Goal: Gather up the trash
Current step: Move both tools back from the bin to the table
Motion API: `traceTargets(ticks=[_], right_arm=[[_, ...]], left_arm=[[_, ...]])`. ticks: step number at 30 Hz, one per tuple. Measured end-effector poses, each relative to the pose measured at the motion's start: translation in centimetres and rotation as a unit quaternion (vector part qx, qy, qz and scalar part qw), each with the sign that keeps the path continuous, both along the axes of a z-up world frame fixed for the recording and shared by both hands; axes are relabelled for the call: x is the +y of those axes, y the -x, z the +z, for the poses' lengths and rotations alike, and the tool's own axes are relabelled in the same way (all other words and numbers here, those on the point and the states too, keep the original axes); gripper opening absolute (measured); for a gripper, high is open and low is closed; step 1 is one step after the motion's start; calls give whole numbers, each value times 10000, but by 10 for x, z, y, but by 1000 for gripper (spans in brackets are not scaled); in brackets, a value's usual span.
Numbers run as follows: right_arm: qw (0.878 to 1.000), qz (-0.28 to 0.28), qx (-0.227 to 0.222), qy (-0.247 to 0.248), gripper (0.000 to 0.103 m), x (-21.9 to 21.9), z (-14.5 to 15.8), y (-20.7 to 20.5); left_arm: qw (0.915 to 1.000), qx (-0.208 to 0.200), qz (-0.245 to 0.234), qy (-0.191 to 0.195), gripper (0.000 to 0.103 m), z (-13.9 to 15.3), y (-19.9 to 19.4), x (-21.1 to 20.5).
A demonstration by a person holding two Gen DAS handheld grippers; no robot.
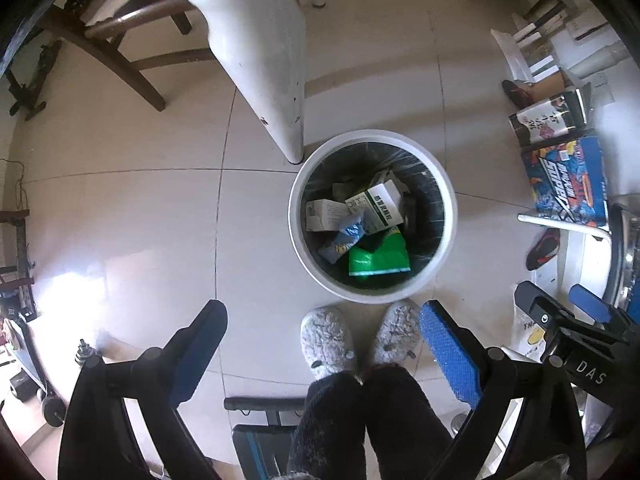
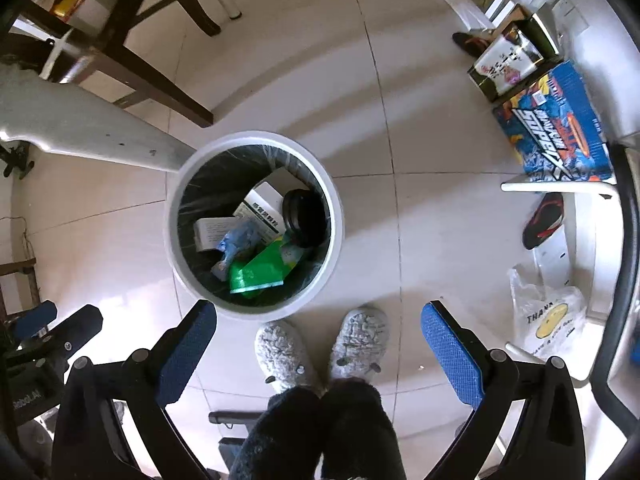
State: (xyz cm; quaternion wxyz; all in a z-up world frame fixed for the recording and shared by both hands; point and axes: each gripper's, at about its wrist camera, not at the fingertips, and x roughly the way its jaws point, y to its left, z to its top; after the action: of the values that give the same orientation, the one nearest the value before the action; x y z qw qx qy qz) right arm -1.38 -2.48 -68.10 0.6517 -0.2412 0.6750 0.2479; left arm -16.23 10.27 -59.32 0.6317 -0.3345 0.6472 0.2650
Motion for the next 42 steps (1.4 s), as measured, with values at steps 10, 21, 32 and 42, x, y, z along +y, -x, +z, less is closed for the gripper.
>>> traceTargets(ticks=[10, 21, 32, 42], right_arm=[[9998, -38, -101, -184, 103, -16, 104, 11], [9981, -40, -163, -597, 103, -35, 260, 31], [9948, -129, -32, -1012, 103, -47, 389, 47], [9790, -884, -208, -1826, 103, -24, 465, -28]], left_arm=[[9998, -160, -68, -125, 99, 94, 10, -16], [9980, -482, -316, -242, 99, 220, 24, -34], [9930, -853, -347, -736, 99, 322, 26, -23], [9805, -1113, -504, -1542, 99, 380, -57, 16]])
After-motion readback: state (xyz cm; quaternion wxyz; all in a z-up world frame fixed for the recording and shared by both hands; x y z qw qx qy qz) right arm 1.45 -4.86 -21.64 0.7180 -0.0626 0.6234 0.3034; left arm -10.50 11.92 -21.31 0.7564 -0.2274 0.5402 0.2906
